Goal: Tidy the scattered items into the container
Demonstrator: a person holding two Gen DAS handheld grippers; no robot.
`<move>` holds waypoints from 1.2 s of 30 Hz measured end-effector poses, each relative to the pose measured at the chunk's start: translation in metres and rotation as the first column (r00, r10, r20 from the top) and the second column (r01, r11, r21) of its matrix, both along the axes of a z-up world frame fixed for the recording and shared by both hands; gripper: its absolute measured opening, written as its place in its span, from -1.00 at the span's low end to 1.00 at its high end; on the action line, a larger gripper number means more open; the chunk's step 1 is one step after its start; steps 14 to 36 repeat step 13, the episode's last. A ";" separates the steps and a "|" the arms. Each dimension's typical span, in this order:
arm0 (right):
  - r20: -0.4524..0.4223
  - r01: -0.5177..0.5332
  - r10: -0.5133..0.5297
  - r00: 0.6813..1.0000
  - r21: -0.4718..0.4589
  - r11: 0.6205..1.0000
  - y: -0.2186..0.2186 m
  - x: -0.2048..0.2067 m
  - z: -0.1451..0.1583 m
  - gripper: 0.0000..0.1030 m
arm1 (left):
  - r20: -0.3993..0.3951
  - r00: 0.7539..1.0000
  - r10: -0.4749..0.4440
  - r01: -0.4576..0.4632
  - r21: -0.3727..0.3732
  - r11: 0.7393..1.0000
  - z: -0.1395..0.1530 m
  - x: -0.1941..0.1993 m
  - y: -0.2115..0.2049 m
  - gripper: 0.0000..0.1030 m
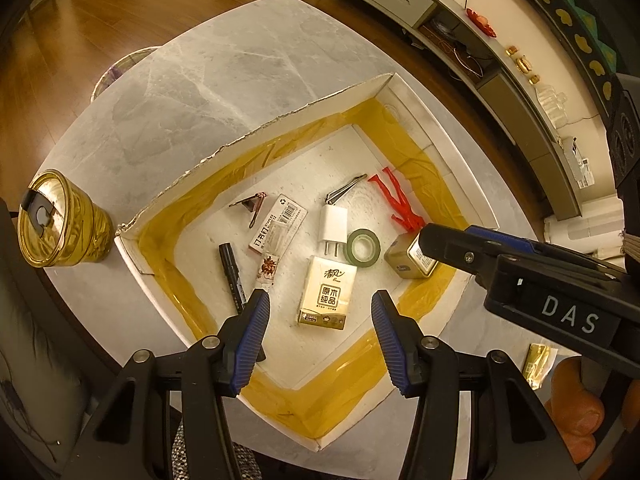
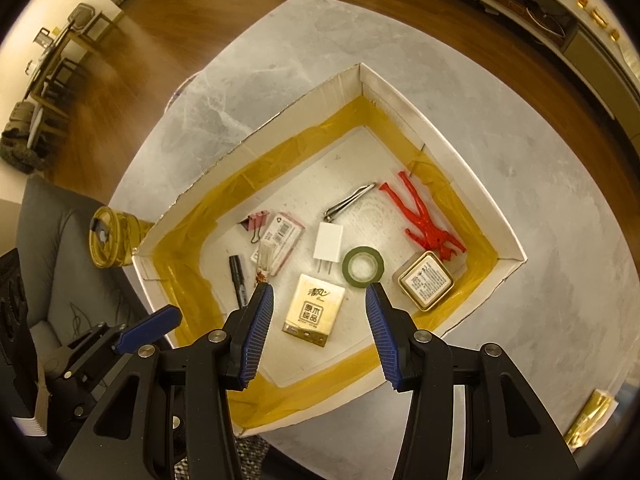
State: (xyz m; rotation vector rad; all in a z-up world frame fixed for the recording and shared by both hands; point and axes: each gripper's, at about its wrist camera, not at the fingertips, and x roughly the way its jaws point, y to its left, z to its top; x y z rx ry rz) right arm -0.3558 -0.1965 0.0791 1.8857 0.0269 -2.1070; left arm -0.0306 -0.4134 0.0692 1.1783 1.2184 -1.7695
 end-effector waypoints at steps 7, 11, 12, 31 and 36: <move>-0.009 0.017 -0.017 1.000 -0.012 1.000 0.003 0.000 0.003 0.00 | 0.002 1.000 0.000 0.000 -0.004 1.000 0.001 0.000 0.004 0.06; -0.029 -0.009 0.009 1.000 0.005 1.000 -0.002 0.001 0.008 0.00 | 0.003 1.000 0.000 0.000 -0.003 1.000 0.000 0.000 0.005 0.06; -0.033 -0.014 0.015 0.999 0.009 1.000 -0.004 0.002 0.009 0.00 | 0.004 1.000 -0.001 0.001 -0.003 1.000 0.000 0.000 0.005 0.06; -0.037 -0.019 0.020 0.999 0.013 1.000 -0.005 0.002 0.010 0.00 | 0.003 1.000 -0.001 0.001 -0.003 1.000 0.000 0.000 0.005 0.06; -0.037 -0.019 0.020 0.999 0.013 1.000 -0.005 0.002 0.010 0.00 | 0.003 1.000 -0.001 0.001 -0.003 1.000 0.000 0.000 0.005 0.06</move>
